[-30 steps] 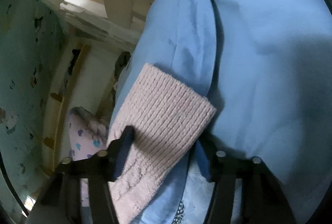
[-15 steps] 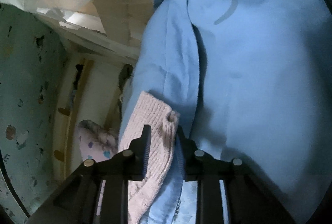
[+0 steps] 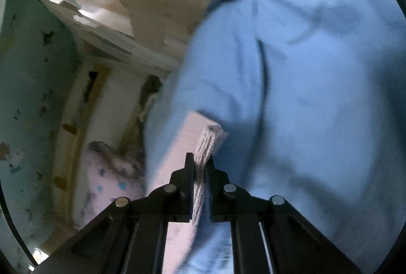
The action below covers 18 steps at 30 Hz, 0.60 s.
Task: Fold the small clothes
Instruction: 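Lift the cuff with the right gripper and lay the sleeve across the body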
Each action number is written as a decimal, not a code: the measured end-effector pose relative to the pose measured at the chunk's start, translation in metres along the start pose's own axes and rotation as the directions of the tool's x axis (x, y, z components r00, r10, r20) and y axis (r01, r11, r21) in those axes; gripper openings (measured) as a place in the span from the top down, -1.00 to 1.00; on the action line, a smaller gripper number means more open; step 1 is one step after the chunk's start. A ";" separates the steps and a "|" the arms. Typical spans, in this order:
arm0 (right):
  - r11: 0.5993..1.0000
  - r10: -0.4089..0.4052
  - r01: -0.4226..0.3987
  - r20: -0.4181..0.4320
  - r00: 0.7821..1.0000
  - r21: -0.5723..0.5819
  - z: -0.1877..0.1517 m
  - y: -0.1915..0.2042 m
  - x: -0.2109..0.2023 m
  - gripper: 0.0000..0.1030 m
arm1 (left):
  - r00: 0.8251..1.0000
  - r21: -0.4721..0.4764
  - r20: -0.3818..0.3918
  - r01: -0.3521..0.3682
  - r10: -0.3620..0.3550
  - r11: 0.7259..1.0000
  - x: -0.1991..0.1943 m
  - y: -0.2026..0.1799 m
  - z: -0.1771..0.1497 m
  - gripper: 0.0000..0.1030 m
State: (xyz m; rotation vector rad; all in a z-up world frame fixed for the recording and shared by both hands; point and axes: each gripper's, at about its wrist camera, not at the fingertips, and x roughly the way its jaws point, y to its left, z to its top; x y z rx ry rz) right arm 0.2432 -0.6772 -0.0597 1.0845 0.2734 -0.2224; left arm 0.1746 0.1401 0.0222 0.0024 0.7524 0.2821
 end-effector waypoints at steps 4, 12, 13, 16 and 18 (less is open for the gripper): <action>0.999 0.036 -0.036 0.003 0.999 -0.027 0.005 0.032 -0.003 0.86 | 1.000 -0.008 0.012 0.002 -0.002 1.000 -0.003 0.002 0.001 0.05; 0.959 0.043 -0.066 -0.088 0.995 -0.276 -0.031 0.129 -0.011 0.86 | 1.000 -0.048 0.000 0.001 -0.001 0.999 -0.003 0.011 -0.001 0.05; 0.941 0.036 -0.069 -0.104 0.994 -0.331 -0.040 0.148 -0.010 0.86 | 1.000 -0.049 0.001 0.001 -0.001 0.999 -0.004 0.011 -0.001 0.05; 0.898 0.022 -0.080 -0.138 0.990 -0.434 -0.063 0.181 -0.009 0.86 | 1.000 -0.049 0.007 -0.014 0.014 0.999 -0.003 0.013 -0.001 0.05; 0.884 0.050 -0.119 -0.163 0.985 -0.453 -0.078 0.200 -0.007 0.86 | 1.000 -0.053 0.001 -0.020 0.020 0.998 0.000 0.016 -0.001 0.05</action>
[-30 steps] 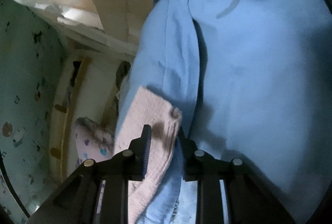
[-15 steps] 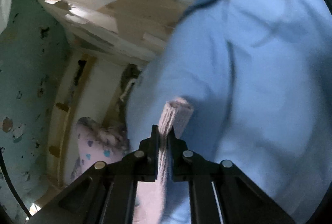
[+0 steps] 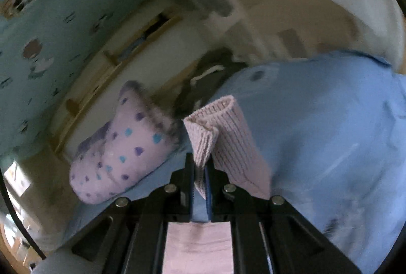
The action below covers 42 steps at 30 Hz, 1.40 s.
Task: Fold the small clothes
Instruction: 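Lift the cuff with the right gripper and lay the sleeve across the body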
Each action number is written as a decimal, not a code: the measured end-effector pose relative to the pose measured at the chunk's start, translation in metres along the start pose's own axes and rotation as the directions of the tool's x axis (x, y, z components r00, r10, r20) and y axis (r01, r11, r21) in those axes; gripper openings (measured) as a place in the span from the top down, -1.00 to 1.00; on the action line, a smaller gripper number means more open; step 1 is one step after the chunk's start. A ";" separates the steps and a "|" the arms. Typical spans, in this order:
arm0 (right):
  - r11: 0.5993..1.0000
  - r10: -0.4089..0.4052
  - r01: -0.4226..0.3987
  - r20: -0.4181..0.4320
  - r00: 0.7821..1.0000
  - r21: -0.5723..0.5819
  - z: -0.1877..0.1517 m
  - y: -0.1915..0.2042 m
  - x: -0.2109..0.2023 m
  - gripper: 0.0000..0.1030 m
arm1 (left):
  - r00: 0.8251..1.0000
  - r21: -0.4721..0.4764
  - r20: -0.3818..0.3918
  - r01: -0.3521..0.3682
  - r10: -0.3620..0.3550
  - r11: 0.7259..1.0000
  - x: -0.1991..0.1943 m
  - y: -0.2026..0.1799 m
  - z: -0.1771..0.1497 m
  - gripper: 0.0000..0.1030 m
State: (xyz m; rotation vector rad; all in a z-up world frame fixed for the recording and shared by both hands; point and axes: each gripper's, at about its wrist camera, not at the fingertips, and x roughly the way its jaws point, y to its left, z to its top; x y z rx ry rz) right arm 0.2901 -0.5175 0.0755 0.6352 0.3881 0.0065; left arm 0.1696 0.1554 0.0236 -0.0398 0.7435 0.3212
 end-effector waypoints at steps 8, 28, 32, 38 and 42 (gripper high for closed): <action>0.983 0.138 -0.145 -0.069 0.988 -0.115 -0.023 0.104 0.024 0.86 | 1.000 -0.026 0.001 0.010 -0.010 1.000 0.003 0.002 0.006 0.05; 0.881 0.122 -0.191 -0.182 0.976 -0.432 -0.191 0.341 0.093 0.87 | 0.998 -0.073 -0.019 0.063 -0.064 0.995 0.001 0.009 0.012 0.05; 0.870 0.122 -0.216 -0.230 0.966 -0.444 -0.238 0.358 0.108 0.87 | 0.999 -0.049 -0.015 0.033 -0.034 0.998 0.000 0.004 0.011 0.05; 0.849 0.150 -0.285 -0.314 0.937 -0.445 -0.277 0.358 0.117 0.87 | 0.999 -0.045 -0.018 0.027 -0.028 0.999 0.001 0.002 0.011 0.05; 0.833 0.150 -0.318 -0.369 0.917 -0.452 -0.301 0.354 0.126 0.86 | 0.999 -0.037 -0.024 0.023 -0.024 0.999 0.002 0.002 0.011 0.05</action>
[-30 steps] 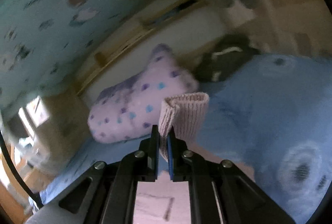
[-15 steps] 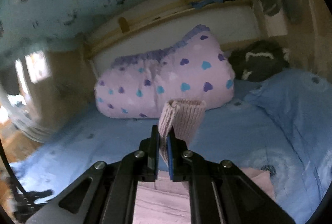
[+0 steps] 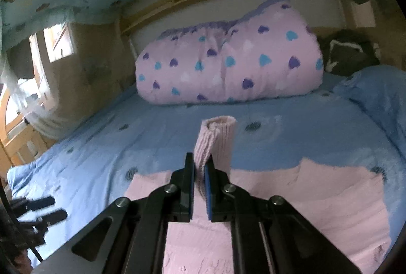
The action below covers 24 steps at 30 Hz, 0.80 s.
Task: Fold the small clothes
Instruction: 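Lift the cuff with the right gripper and lay the sleeve across the body, then open the right gripper to release the sleeve on the cardigan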
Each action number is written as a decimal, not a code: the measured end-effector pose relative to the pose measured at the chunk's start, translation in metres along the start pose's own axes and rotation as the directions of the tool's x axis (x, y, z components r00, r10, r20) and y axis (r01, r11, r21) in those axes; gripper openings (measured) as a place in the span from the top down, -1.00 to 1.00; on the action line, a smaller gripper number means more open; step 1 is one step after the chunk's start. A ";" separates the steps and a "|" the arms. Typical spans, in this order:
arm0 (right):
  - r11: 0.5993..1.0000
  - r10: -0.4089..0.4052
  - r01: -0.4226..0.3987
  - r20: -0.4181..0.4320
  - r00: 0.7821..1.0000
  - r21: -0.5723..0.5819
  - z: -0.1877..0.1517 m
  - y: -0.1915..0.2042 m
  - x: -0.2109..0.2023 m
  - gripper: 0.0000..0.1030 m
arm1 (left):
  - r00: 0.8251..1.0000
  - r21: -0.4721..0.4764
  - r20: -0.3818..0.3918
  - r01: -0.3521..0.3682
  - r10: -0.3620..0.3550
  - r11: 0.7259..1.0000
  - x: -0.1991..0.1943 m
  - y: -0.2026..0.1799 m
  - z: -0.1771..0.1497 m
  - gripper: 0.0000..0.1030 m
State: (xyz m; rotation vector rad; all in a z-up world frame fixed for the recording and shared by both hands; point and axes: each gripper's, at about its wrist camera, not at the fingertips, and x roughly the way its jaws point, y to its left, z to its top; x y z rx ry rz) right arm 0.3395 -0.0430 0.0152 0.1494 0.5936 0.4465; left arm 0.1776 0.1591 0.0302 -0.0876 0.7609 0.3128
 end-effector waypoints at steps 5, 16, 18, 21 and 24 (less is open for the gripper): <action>1.000 0.029 -0.029 -0.046 0.999 -0.001 -0.017 0.009 0.022 0.86 | 1.000 0.016 -0.011 -0.015 0.015 1.000 0.004 -0.003 -0.001 0.05; 0.990 0.131 -0.132 -0.027 0.991 -0.044 -0.021 0.043 0.040 0.86 | 0.999 -0.032 -0.037 -0.010 0.009 0.999 0.006 0.008 0.000 0.05; 0.989 0.123 -0.127 -0.060 0.991 -0.072 -0.029 0.050 0.048 0.86 | 0.999 -0.039 -0.044 -0.010 0.008 0.999 0.008 0.010 0.000 0.05; 0.987 0.116 -0.127 -0.117 0.986 -0.096 -0.045 0.056 0.062 0.86 | 0.999 -0.040 -0.054 -0.012 0.010 0.999 0.011 0.010 -0.001 0.05; 0.986 0.118 -0.136 -0.168 0.979 -0.097 -0.058 0.057 0.070 0.81 | 0.998 -0.031 -0.061 -0.018 0.016 0.999 0.013 0.009 0.000 0.05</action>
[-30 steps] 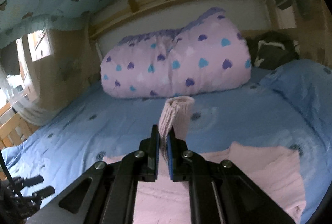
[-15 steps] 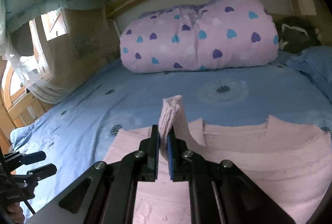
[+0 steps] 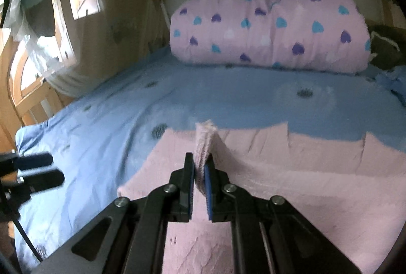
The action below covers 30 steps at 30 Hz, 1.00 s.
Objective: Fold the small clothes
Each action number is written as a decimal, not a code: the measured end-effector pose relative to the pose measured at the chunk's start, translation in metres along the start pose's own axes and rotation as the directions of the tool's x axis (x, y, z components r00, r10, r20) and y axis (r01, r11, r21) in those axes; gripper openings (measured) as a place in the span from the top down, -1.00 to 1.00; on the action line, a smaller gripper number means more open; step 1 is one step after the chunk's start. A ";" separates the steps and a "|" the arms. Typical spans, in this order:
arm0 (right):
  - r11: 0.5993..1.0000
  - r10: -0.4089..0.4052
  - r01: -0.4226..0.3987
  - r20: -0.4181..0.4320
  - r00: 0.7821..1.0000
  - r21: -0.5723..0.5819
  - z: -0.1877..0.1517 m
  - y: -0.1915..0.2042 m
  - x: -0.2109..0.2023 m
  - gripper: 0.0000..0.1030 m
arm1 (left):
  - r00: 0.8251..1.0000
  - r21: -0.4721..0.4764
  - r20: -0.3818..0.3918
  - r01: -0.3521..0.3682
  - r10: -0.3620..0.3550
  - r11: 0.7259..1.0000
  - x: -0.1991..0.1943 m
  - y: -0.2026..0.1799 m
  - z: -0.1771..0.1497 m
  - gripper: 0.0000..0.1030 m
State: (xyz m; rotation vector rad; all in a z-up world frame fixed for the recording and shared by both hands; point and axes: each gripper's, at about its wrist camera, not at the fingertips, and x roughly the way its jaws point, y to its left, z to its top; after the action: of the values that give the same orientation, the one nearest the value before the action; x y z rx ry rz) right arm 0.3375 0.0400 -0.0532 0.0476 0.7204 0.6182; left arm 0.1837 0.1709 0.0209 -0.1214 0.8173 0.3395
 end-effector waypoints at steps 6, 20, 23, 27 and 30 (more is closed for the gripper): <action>0.999 0.038 -0.038 -0.018 0.999 0.029 -0.010 -0.005 -0.007 0.52 | 1.000 0.013 -0.010 -0.001 0.001 1.000 0.003 -0.004 -0.002 0.05; 0.999 0.028 -0.027 -0.013 1.000 0.038 -0.016 -0.023 -0.064 0.42 | 1.000 0.016 -0.002 0.014 -0.014 1.000 0.002 -0.008 -0.006 0.05; 0.999 0.019 -0.019 -0.008 1.000 0.039 -0.018 -0.026 -0.087 0.39 | 1.000 0.021 0.001 0.020 -0.020 1.000 0.001 -0.009 -0.006 0.05; 0.999 0.007 -0.008 0.002 1.000 0.036 -0.017 -0.033 -0.115 0.35 | 0.998 0.022 0.010 0.056 -0.056 0.998 -0.003 -0.011 -0.007 0.05; 0.999 -0.003 0.002 0.014 1.000 0.037 -0.018 -0.040 -0.143 0.29 | 0.997 0.040 0.032 0.069 -0.070 0.997 -0.009 -0.015 -0.010 0.05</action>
State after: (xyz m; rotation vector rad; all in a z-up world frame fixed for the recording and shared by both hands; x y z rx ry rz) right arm 0.2638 -0.0737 0.0096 0.0851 0.7184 0.6019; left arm 0.1767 0.1520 0.0201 -0.1076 0.7844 0.2592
